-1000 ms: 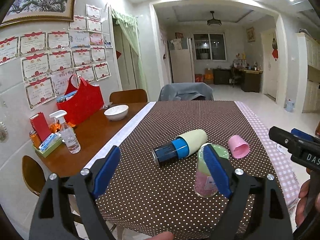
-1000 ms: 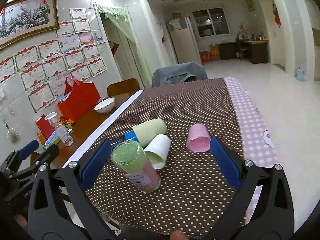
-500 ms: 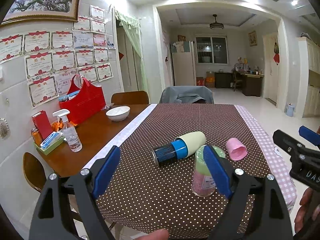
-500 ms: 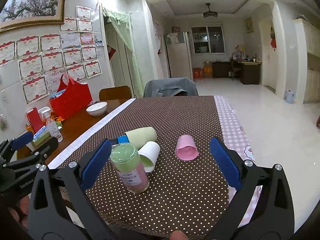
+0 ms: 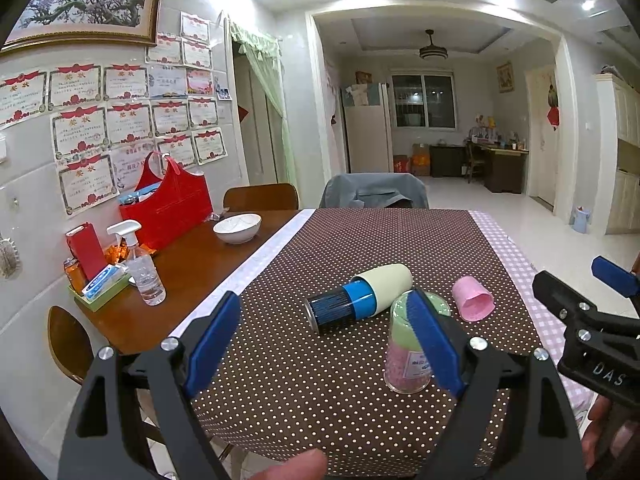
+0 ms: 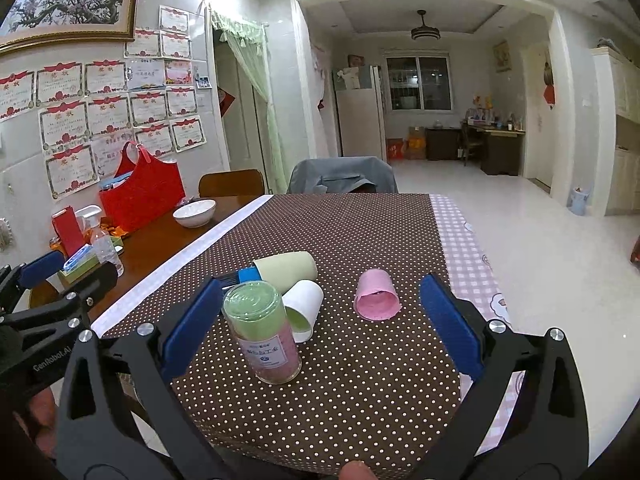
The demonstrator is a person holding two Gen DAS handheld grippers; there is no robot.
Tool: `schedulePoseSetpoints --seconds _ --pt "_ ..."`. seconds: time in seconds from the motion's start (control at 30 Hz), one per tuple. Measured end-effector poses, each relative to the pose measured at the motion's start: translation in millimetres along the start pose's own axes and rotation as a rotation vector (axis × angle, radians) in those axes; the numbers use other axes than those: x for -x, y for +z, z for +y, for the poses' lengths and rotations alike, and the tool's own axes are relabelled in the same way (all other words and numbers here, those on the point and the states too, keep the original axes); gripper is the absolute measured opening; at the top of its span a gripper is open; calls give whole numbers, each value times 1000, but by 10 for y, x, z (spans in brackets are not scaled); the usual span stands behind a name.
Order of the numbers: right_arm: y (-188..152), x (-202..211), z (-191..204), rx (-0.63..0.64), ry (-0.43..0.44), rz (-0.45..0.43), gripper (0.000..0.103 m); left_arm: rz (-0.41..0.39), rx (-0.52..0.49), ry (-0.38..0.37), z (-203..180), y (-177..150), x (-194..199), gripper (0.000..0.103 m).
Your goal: Flip cup upside down
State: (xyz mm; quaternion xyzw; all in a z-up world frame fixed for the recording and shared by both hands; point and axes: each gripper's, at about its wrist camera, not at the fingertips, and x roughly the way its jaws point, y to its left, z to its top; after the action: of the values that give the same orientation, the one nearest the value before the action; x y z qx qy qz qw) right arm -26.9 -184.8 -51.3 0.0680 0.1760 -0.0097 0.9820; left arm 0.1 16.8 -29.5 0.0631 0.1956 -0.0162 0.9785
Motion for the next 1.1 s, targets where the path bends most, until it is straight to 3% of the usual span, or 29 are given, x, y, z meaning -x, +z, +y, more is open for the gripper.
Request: schedulePoseSetpoints --seconds 1.1 --pt "-22 0 33 3 5 9 97 -3 21 -29 10 -18 -1 84"
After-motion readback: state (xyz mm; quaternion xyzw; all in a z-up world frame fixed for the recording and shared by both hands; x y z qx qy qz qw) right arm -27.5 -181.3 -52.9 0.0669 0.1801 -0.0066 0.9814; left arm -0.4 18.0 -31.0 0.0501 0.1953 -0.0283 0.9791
